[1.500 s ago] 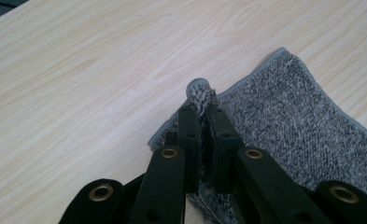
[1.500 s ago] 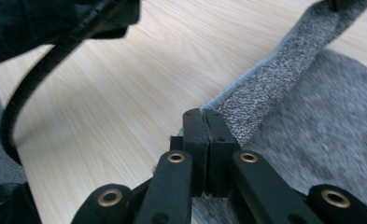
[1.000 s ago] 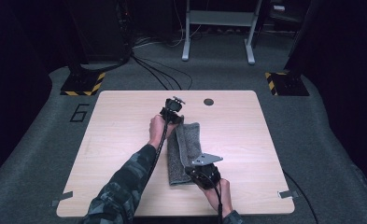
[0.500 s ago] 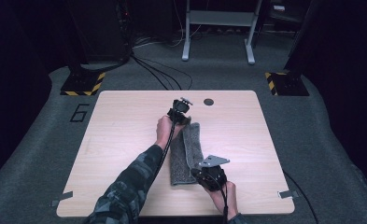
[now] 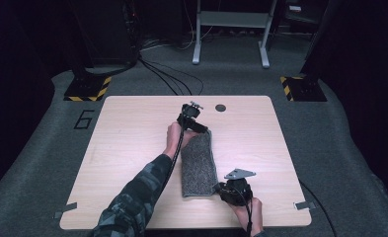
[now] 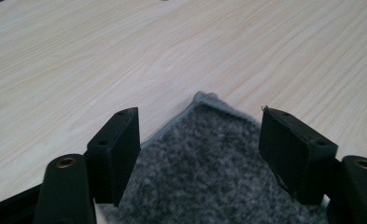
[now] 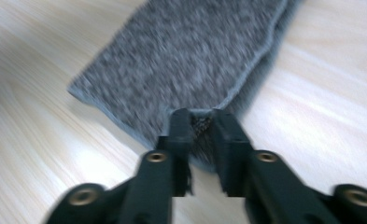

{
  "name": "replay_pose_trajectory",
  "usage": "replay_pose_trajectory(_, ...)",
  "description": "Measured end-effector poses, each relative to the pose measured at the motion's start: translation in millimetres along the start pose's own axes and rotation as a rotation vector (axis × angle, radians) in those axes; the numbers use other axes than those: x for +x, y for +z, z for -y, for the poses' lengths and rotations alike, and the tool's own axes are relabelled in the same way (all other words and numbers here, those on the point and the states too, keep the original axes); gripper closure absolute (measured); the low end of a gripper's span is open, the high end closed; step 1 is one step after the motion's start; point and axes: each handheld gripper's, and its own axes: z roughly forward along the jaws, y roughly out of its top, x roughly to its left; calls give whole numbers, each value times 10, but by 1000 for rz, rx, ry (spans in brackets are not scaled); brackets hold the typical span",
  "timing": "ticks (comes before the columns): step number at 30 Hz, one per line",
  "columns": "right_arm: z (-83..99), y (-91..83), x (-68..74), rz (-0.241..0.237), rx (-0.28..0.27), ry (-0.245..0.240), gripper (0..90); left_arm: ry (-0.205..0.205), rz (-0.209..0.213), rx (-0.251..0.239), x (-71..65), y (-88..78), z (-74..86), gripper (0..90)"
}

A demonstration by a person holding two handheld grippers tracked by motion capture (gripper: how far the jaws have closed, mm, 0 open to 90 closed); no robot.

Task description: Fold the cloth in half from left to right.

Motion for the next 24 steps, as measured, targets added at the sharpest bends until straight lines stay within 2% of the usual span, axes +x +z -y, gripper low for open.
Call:
replay_pose_trajectory(1, 22, -19, -34, 4, -2, 13, 637, -10, -17, -8, 58, -42, 67, 279)
replay_pose_trajectory(2, 22, -19, -34, 4, -2, 13, 637, -10, -17, -8, 58, -42, 67, 271)
replay_pose_trajectory(3, 37, -67, -110, 2, -18, 41, 521, -24, -26, -2, 133, -65, 152, 267)
replay_pose_trajectory(5, 1, -103, -164, 5, -43, 62, 456, -27, -31, 4, 172, -69, 199, 259)
replay_pose_trajectory(6, -35, -120, -181, 3, -57, 64, 418, -24, -40, 35, 247, -69, 284, 254)
replay_pose_trajectory(7, -35, -120, -181, 3, -57, 64, 418, -24, -40, 35, 247, -69, 284, 250)
replay_pose_trajectory(8, -142, -134, -198, 1, -80, 62, 379, -33, -42, 41, 287, -63, 336, 243)
replay_pose_trajectory(10, -180, -118, -206, -3, -84, 50, 359, -41, -51, 55, 329, -48, 398, 242)
replay_pose_trajectory(12, -260, -30, -206, -16, -66, 29, 298, -49, -66, 65, 362, -14, 463, 239)
replay_pose_trajectory(14, -289, 122, -194, 9, -18, -14, 255, -54, -73, 79, 386, 31, 526, 238)
replay_pose_trajectory(16, -215, 285, -201, 53, 39, -60, 237, -58, -81, 87, 405, 85, 590, 229)
replay_pose_trajectory(18, -184, 309, -201, 59, 52, -58, 235, -57, -87, 91, 407, 103, 611, 226)
replay_pose_trajectory(19, -97, 341, -199, 69, 66, -36, 236, -61, -83, 99, 406, 123, 635, 222)
replay_pose_trajectory(24, 8, 290, -160, 76, 62, -49, 235, -42, -82, 99, 355, 137, 719, 212)
